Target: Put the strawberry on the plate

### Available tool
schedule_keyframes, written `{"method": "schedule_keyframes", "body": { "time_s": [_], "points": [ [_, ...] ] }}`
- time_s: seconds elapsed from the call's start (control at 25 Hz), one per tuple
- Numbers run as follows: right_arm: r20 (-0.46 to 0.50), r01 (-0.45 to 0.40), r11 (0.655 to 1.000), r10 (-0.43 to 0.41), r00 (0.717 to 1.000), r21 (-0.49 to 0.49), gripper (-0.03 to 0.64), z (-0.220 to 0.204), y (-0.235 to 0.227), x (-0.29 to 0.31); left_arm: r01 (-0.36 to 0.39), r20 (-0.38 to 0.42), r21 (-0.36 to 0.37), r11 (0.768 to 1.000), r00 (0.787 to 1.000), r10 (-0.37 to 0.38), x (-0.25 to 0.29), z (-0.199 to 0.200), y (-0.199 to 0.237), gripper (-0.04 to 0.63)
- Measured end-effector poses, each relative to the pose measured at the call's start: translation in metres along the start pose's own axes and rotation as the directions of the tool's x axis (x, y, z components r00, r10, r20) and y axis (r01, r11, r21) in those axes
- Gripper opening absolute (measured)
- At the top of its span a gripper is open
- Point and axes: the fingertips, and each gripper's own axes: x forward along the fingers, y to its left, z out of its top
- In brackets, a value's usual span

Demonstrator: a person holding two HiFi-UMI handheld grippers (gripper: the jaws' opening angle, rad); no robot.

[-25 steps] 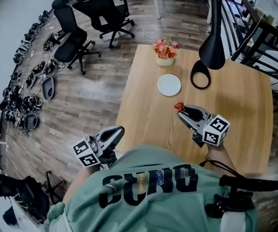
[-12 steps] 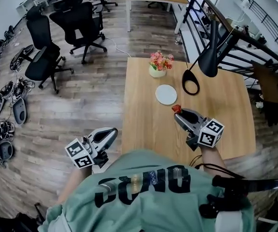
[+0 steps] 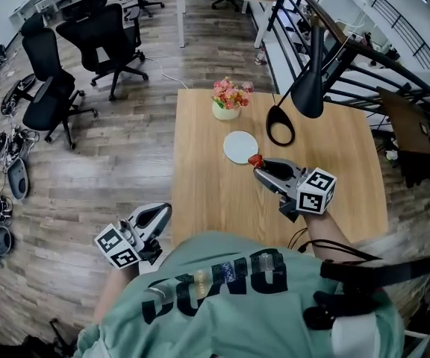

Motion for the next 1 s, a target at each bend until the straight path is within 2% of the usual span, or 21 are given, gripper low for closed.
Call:
{"method": "schedule_keyframes", "body": {
  "time_s": [0.12, 0.24, 0.4, 0.48, 0.72, 1.0],
  "points": [
    [-0.042, -0.050, 0.999, 0.050, 0.998, 0.006, 0.112, -0.014, -0.023, -0.003, -0.051, 0.012, -0.027, 0.998, 0.999, 0.051, 0.024, -0.019, -0.008, 0.005],
    [-0.069, -0.098, 0.995, 0.097, 0.993, -0.019, 0.112, -0.016, -0.053, 0.000, -0.062, 0.011, -0.068, 0.996, 0.998, 0.063, 0.062, -0.036, -0.010, 0.005],
    [-0.059, -0.128, 0.992, 0.128, 0.990, 0.005, 0.112, -0.035, -0.067, 0.011, -0.051, -0.086, -0.097, 0.994, 0.995, 0.042, 0.095, -0.059, -0.010, 0.005],
    [-0.041, -0.116, 0.992, 0.118, 0.992, 0.049, 0.112, -0.048, -0.067, 0.009, -0.025, -0.136, -0.087, 0.996, 0.991, 0.013, 0.105, -0.063, -0.010, 0.005],
    [-0.029, -0.030, 0.995, 0.033, 0.999, 0.091, 0.112, -0.067, -0.077, -0.015, 0.079, -0.198, -0.051, 0.996, 0.976, -0.088, 0.135, -0.061, -0.009, 0.005],
    [-0.034, 0.018, 0.995, -0.015, 0.999, 0.095, 0.112, -0.068, -0.092, -0.030, 0.098, -0.201, -0.047, 0.994, 0.974, -0.106, 0.152, -0.059, 0.000, 0.005]
  ]
}}
